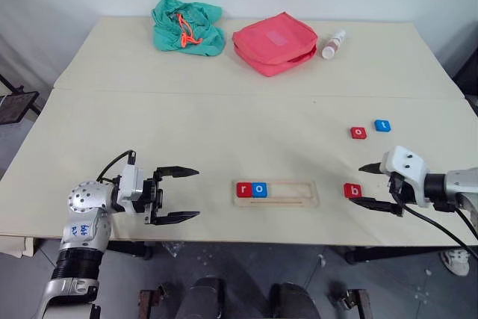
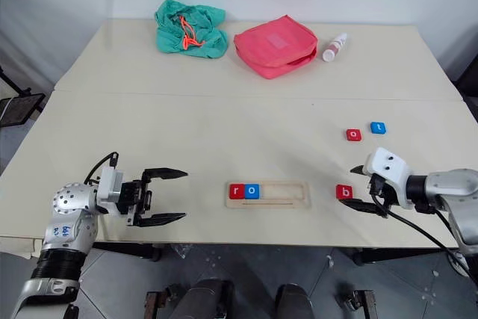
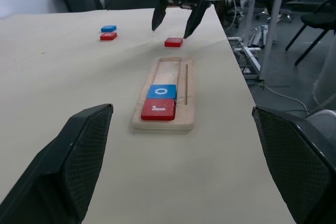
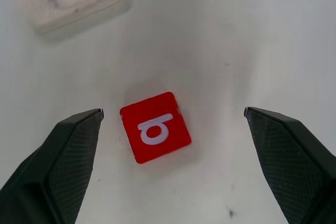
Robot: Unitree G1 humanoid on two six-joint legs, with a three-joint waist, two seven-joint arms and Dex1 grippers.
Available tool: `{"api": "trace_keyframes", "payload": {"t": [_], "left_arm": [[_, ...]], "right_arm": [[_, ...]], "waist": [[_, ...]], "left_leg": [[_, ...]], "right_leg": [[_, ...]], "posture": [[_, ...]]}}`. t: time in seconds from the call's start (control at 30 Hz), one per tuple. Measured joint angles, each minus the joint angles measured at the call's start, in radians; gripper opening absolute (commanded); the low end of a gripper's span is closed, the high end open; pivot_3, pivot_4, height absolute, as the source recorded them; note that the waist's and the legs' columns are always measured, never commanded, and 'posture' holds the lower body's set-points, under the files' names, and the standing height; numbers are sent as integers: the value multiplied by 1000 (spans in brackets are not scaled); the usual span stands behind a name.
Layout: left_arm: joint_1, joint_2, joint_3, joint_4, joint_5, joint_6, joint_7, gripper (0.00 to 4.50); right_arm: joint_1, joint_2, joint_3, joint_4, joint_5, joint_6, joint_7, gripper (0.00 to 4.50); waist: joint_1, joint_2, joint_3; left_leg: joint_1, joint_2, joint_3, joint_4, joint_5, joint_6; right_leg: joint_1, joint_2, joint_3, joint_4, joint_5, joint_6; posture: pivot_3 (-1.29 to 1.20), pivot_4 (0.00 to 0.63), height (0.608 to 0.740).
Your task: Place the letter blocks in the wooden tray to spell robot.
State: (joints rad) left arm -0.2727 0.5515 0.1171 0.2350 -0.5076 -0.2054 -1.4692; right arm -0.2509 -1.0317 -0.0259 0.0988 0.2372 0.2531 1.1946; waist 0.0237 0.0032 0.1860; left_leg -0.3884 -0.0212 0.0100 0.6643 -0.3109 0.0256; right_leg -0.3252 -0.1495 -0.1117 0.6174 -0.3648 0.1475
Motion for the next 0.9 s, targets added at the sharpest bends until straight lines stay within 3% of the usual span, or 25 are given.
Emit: {"api": "trace_keyframes", "payload": {"t": [0.17,0.27,0.5,0.7,0.9], "left_arm": [[34,5,4,-34,-3,7,14,4500],[47,10,7,-43,-4,9,21,4500],[56,18,28,-66,-13,11,27,4500],[32,19,29,-23,-14,3,-4,4500],[-31,19,16,67,5,-37,-31,4500]], "right_arm": [[-65,0,64,64,-53,-40,58,4488],[-86,0,76,78,-77,-61,69,3948],[-84,0,82,70,-81,-76,63,1492],[-91,7,69,5,-64,17,20,1461],[-199,1,81,-180,-34,196,36,1461]], "waist": [[-1,0,0],[-1,0,0],[-1,0,0],[-1,1,0],[-2,1,1]], "left_leg": [[0,0,0,0,0,0],[0,0,0,0,0,0],[0,0,0,1,0,0],[0,0,0,1,0,0],[-1,1,0,0,0,0]], "right_leg": [[0,0,-1,-1,0,0],[0,0,-1,-1,0,0],[1,0,-1,-1,0,0],[0,0,-1,-1,0,0],[0,0,-1,-1,0,0]], "posture": [[0,150,740],[0,150,740],[0,150,740],[0,150,740],[0,150,740]]}}
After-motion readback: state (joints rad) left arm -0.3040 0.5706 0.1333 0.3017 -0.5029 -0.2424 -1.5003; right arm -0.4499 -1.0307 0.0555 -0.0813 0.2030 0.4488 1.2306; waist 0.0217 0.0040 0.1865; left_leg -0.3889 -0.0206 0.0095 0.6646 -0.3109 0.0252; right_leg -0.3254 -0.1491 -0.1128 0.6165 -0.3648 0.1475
